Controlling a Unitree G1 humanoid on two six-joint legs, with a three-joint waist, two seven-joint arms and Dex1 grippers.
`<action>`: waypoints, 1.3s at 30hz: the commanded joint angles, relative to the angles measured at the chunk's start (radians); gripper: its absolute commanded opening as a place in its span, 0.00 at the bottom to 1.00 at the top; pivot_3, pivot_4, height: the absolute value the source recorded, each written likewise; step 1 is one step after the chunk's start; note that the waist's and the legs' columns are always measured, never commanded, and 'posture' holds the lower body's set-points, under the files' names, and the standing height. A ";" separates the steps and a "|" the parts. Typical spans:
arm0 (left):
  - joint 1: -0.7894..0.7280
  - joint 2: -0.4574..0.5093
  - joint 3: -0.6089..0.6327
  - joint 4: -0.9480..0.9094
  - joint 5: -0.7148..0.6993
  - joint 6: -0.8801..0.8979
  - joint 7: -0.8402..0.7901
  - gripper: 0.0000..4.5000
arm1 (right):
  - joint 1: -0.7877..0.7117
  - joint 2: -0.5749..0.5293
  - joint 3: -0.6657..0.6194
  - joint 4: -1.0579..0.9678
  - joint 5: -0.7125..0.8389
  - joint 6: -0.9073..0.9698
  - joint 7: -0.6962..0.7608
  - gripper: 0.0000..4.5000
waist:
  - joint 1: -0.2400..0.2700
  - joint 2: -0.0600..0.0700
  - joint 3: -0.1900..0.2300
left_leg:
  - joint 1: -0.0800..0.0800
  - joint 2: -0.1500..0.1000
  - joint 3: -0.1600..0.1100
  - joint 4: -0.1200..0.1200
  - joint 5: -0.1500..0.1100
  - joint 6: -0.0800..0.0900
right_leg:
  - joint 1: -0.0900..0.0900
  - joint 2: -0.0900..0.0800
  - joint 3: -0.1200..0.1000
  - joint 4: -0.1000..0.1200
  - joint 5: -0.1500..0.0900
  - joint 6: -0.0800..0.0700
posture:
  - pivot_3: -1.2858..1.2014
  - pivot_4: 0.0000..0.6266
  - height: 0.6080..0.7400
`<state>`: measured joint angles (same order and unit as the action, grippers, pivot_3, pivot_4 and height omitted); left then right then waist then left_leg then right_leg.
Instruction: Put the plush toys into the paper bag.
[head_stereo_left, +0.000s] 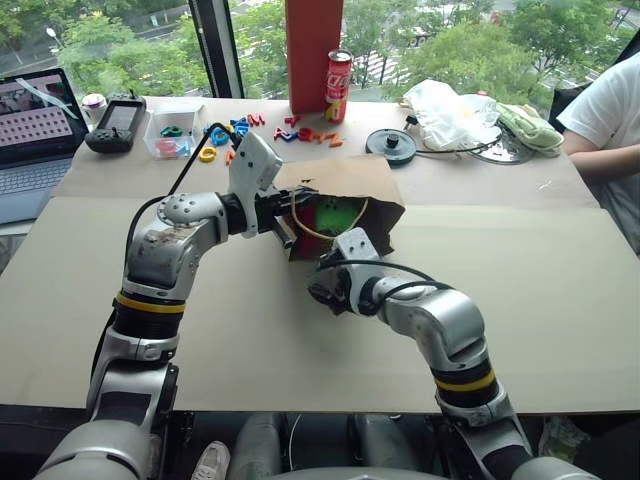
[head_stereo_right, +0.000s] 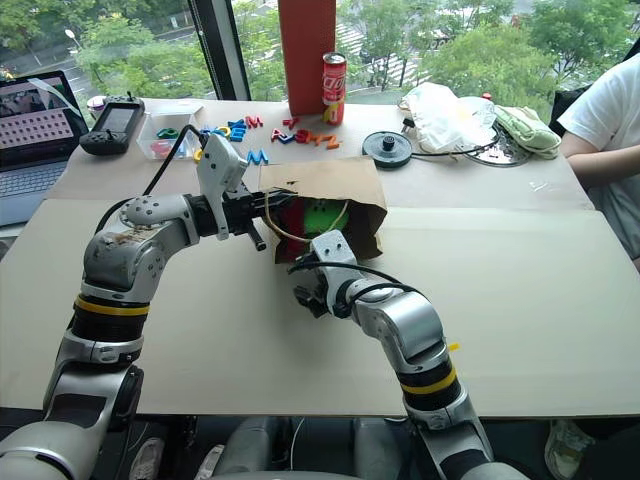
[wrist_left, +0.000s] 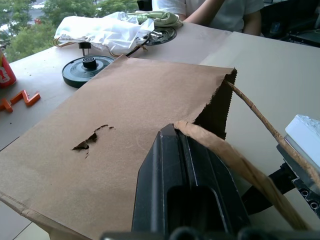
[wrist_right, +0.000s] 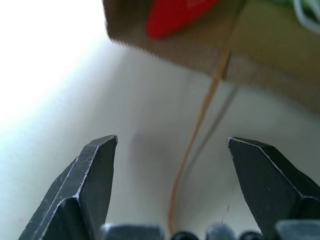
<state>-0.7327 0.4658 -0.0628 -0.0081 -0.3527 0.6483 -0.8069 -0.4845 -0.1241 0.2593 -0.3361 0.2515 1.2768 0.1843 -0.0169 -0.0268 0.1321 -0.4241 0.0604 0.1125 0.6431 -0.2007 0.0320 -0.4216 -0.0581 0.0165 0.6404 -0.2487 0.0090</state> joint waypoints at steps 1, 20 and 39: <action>-0.020 0.007 0.008 -0.015 0.003 -0.034 -0.005 0.00 | 0.019 -0.007 0.032 0.041 -0.019 -0.045 0.005 0.82 | -0.001 0.000 0.000 | 0.000 0.000 0.000 0.000 0.000 0.000 | 0.000 0.000 0.000 0.000 0.000 0.000 | 0.52 0.24 0.99; -0.014 0.005 0.014 -0.012 -0.004 -0.036 -0.003 0.00 | 0.023 0.007 0.027 0.050 -0.047 -0.128 0.015 0.01 | -0.013 0.000 0.000 | 0.002 0.001 0.000 0.000 0.000 -0.001 | 0.000 0.001 0.001 0.001 0.000 -0.001 | 0.52 0.24 0.99; -0.170 -0.250 0.446 0.015 -0.437 0.440 0.418 0.00 | -0.229 -0.384 -0.183 -0.264 0.018 -0.157 0.200 0.01 | 0.001 0.000 0.000 | 0.000 -0.001 -0.002 0.000 0.000 0.000 | 0.000 0.000 0.000 -0.001 -0.001 0.000 | 0.52 0.24 0.99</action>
<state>-0.8979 0.2425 0.3354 0.0303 -0.7345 1.0356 -0.4689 -0.6916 -0.4911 0.0811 -0.6049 0.2933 1.1702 0.3901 -0.0156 -0.0272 0.1324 -0.4232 0.0597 0.1106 0.6431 -0.2004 0.0318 -0.4213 -0.0584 0.0168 0.6401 -0.2493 0.0091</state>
